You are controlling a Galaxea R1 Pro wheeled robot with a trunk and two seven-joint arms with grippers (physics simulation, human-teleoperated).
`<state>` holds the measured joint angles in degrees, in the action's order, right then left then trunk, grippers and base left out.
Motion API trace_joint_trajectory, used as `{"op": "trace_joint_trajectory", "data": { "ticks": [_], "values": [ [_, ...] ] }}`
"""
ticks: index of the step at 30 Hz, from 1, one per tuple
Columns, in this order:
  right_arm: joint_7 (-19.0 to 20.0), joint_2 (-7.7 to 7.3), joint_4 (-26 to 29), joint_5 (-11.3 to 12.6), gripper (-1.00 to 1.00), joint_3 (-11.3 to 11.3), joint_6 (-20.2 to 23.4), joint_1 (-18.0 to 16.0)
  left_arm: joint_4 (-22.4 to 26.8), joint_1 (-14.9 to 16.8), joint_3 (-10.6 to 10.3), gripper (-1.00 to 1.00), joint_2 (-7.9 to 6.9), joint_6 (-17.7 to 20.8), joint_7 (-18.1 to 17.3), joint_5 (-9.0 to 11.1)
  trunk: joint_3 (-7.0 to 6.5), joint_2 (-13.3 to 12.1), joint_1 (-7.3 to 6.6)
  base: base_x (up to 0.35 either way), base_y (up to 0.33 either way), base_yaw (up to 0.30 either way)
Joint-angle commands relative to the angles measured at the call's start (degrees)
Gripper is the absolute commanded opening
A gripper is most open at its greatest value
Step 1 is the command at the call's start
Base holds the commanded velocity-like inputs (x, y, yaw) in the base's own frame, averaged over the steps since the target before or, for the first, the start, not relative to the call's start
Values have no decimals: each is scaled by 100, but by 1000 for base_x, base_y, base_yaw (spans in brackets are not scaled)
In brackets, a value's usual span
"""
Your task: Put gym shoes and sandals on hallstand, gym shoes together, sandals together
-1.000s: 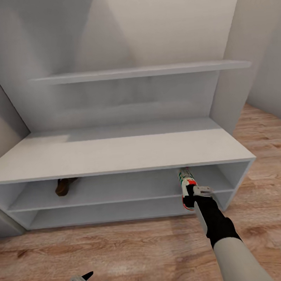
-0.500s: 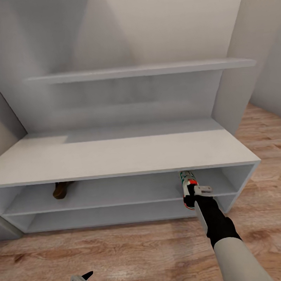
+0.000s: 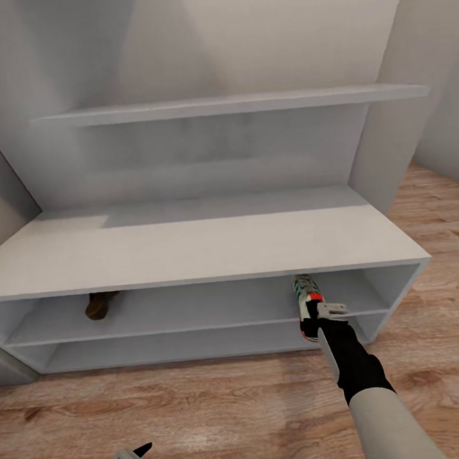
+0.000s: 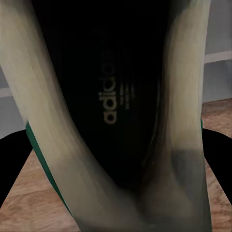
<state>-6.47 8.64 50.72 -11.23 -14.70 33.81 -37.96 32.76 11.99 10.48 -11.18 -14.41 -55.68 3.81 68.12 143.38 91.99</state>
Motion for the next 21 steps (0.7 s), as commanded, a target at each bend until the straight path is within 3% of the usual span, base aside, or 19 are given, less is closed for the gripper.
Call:
{"op": "trace_joint_trajectory", "data": {
  "ticks": [1,12,21],
  "values": [
    [12,6,8,-46,-100,-15,29,-3,-7,4,14,100,-2,-28,-25,9,5,2,-1,0,0,3],
    [14,5,5,-46,-100,-23,29,-4,-11,1,49,100,-4,-28,-30,6,7,2,-1,134,0,1],
    [12,-1,5,-46,-100,-24,29,-1,-15,-2,42,100,1,-27,-30,6,7,2,-1,38,0,0]
  ]
}}
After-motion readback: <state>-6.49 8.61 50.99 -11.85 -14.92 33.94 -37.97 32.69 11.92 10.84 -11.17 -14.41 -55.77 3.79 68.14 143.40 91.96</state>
